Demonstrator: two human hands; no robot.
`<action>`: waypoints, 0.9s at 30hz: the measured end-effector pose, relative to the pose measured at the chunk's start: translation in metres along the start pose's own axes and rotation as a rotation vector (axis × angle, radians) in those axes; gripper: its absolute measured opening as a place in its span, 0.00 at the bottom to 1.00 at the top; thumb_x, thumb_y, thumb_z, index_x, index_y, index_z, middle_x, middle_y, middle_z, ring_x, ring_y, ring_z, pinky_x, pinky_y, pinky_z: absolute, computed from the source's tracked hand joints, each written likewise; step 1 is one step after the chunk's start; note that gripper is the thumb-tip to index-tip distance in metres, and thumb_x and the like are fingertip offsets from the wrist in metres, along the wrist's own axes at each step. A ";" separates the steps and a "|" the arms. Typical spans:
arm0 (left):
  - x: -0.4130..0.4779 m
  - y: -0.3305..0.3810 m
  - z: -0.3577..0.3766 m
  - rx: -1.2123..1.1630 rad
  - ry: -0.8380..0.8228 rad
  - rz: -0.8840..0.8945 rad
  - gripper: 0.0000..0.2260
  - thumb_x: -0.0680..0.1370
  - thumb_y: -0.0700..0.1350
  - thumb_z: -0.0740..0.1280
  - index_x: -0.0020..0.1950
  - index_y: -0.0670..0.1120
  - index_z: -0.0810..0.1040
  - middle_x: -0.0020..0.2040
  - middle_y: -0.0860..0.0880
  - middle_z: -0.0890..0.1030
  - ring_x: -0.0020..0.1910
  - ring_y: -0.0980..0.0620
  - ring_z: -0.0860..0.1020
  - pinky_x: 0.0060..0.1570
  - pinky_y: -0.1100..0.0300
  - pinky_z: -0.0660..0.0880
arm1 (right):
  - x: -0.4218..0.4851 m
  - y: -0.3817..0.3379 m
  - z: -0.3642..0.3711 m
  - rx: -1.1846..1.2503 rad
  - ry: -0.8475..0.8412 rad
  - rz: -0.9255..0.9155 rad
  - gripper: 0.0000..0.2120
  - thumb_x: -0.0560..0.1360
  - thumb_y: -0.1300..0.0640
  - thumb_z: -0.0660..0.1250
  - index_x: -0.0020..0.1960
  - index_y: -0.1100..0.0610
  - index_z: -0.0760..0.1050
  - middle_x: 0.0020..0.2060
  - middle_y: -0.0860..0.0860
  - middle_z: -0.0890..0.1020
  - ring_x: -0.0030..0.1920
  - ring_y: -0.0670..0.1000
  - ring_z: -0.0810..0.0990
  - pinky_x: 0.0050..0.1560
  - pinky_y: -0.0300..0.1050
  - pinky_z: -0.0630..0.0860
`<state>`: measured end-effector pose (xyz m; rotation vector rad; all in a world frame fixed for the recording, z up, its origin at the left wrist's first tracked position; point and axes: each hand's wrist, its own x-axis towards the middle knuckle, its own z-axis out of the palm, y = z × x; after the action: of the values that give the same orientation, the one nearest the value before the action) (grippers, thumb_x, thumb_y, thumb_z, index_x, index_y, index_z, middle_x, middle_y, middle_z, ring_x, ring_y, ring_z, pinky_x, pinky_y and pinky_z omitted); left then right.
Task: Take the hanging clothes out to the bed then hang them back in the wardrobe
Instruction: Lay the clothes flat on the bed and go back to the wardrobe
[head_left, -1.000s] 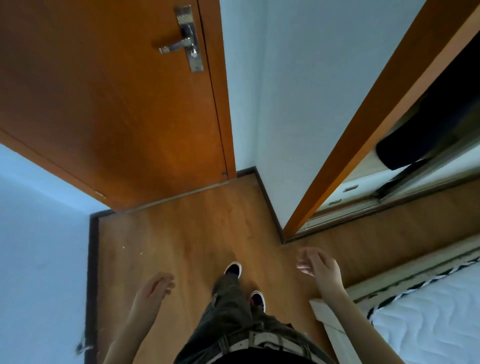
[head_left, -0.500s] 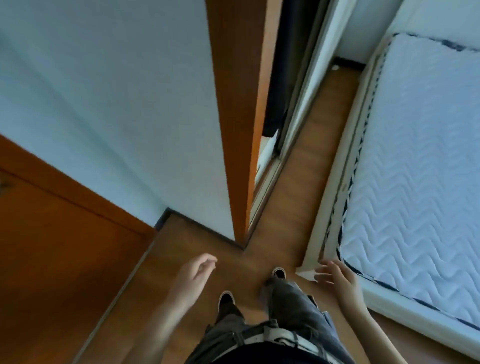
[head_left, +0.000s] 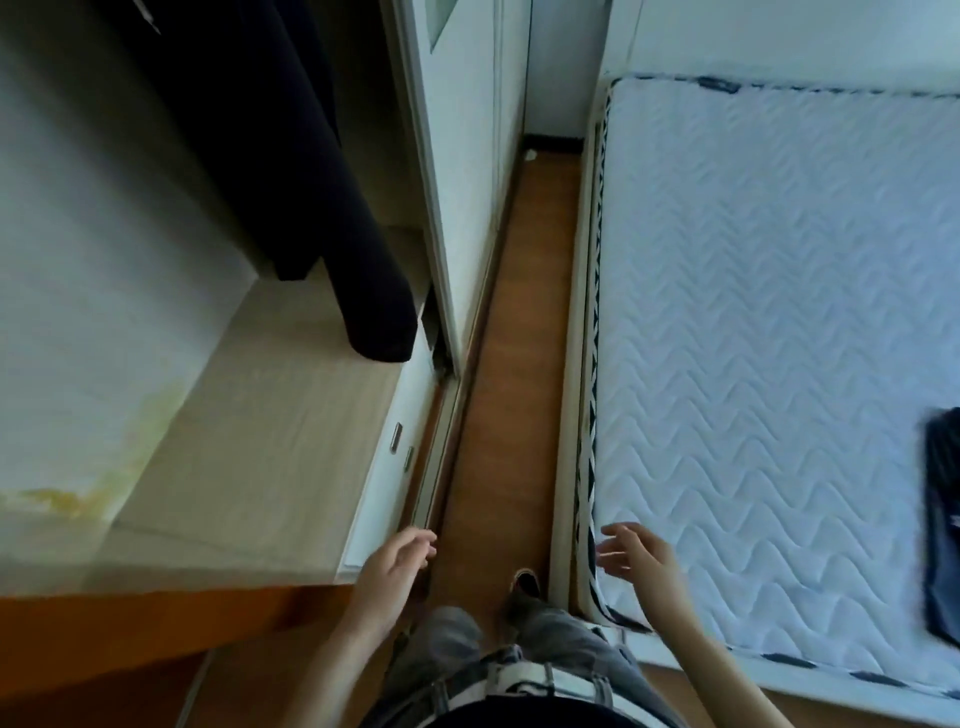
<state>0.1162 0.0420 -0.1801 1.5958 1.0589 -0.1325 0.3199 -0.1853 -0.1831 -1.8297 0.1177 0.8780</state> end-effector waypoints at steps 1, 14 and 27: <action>0.008 0.005 -0.002 -0.027 0.033 -0.020 0.10 0.82 0.47 0.58 0.51 0.52 0.80 0.49 0.52 0.83 0.51 0.54 0.80 0.51 0.61 0.75 | 0.016 -0.018 0.003 -0.014 -0.030 -0.016 0.12 0.81 0.60 0.59 0.50 0.65 0.79 0.38 0.60 0.81 0.39 0.56 0.81 0.41 0.44 0.78; 0.110 0.060 -0.065 -0.273 0.432 -0.079 0.14 0.69 0.59 0.63 0.41 0.51 0.81 0.42 0.41 0.80 0.43 0.46 0.80 0.49 0.52 0.75 | 0.169 -0.188 0.129 -0.253 -0.395 -0.216 0.10 0.80 0.60 0.62 0.46 0.60 0.81 0.40 0.60 0.84 0.40 0.54 0.82 0.44 0.49 0.78; 0.158 0.266 -0.236 -0.183 0.856 0.387 0.14 0.78 0.39 0.67 0.46 0.60 0.82 0.46 0.55 0.86 0.49 0.59 0.83 0.51 0.69 0.75 | 0.179 -0.498 0.289 -0.115 -0.801 -0.829 0.13 0.81 0.64 0.58 0.50 0.59 0.82 0.41 0.59 0.84 0.44 0.58 0.83 0.50 0.55 0.80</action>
<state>0.2856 0.3428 -0.0008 1.6782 1.3077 0.9558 0.5320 0.3337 0.0399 -1.2939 -1.1259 0.9269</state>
